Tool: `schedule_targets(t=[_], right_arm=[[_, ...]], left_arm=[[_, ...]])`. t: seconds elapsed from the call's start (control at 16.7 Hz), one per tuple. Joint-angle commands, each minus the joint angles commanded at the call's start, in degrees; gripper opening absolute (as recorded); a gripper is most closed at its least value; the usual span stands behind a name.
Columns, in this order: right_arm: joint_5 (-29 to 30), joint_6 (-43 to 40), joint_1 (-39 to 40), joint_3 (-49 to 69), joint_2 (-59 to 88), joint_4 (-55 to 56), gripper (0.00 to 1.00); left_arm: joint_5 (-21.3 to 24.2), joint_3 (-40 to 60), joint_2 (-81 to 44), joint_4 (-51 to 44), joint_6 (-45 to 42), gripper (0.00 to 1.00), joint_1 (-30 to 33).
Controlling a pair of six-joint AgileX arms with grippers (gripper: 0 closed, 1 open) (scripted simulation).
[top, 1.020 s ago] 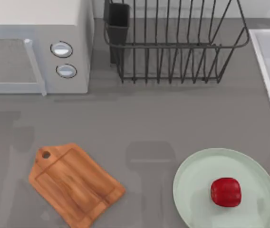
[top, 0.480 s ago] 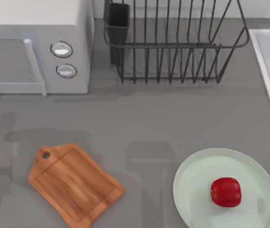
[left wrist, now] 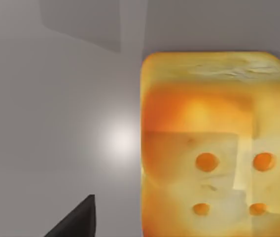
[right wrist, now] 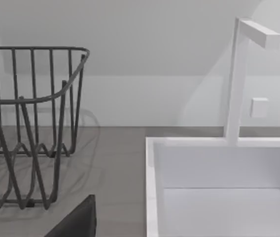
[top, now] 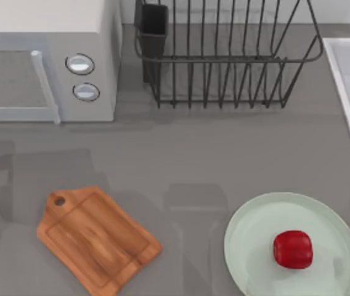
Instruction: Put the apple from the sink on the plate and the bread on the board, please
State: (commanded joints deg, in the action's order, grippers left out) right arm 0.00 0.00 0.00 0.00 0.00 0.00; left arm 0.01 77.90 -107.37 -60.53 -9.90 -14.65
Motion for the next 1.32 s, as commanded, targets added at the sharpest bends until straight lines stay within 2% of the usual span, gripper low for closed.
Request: schedule_targets(t=[0.24, 0.48, 0.66, 1.02, 1.32], right_arm=[[0.0, 0.0, 0.0, 0.0, 0.0, 0.0, 1.0], [0.0, 0.0, 0.0, 0.0, 0.0, 0.0, 1.0], [0.0, 0.0, 0.0, 0.0, 0.0, 0.0, 1.0], [0.0, 0.0, 0.0, 0.0, 0.0, 0.0, 1.0], [0.0, 0.0, 0.0, 0.0, 0.0, 0.0, 1.0]], left_arm=[[0.0, -1.1, 0.0, 1.1, -0.5, 1.0, -0.5], [0.0, -6.6, -2.7, 9.1, -2.4, 1.0, -2.6], [0.0, -8.9, -5.0, 13.7, -1.3, 1.0, -1.2], [0.0, -8.9, -6.0, 14.9, -0.2, 1.0, -0.1], [0.0, -8.9, -6.0, 14.9, -0.2, 0.62, -0.1]])
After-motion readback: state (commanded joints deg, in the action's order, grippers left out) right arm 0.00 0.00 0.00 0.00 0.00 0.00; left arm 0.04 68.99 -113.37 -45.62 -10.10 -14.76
